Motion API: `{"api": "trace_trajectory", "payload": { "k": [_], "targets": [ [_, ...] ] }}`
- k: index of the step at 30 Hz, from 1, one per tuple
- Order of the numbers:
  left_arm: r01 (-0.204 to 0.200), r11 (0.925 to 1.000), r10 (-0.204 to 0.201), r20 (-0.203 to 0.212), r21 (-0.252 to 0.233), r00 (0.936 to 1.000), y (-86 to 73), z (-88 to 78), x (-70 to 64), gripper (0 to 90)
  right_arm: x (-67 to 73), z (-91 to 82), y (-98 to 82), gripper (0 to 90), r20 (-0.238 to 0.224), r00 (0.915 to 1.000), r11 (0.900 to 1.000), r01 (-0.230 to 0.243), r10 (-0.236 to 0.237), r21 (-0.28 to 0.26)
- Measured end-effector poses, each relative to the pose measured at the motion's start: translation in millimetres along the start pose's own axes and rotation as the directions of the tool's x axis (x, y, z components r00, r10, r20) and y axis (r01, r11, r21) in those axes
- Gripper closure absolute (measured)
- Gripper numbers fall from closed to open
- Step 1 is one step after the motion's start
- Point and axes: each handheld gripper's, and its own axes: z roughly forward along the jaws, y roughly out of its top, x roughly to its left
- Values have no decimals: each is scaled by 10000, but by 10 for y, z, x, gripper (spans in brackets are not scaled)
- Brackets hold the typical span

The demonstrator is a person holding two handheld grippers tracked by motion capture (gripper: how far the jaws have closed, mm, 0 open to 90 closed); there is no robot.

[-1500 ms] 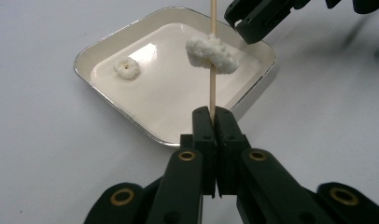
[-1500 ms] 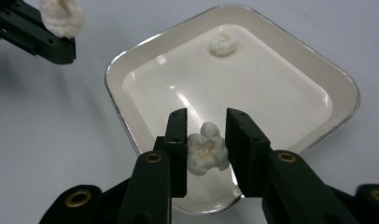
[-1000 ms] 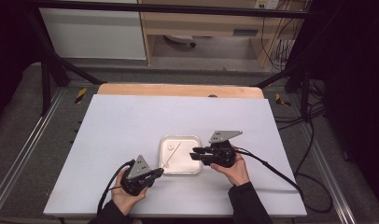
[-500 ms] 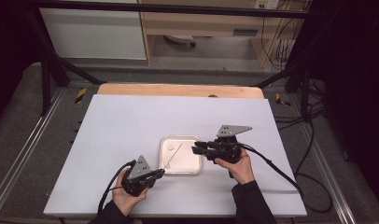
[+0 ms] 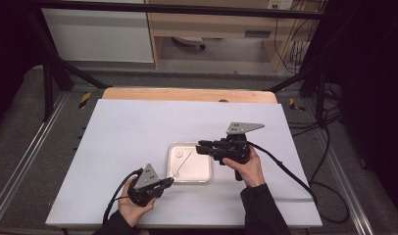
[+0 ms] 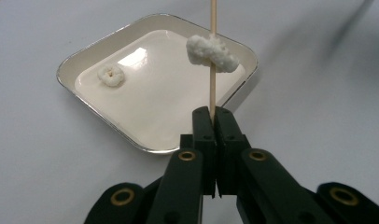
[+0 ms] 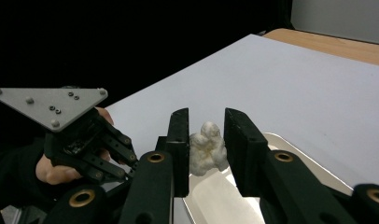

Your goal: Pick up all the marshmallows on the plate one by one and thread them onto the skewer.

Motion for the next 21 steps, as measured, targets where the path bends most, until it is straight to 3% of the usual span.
{"api": "trace_trajectory", "payload": {
  "k": [21],
  "targets": [
    [-100,9999,100,56,14,9999,3,4,-15,887,6,200,-2,728,-442,9986,9992,-288,300,275]
  ]
}}
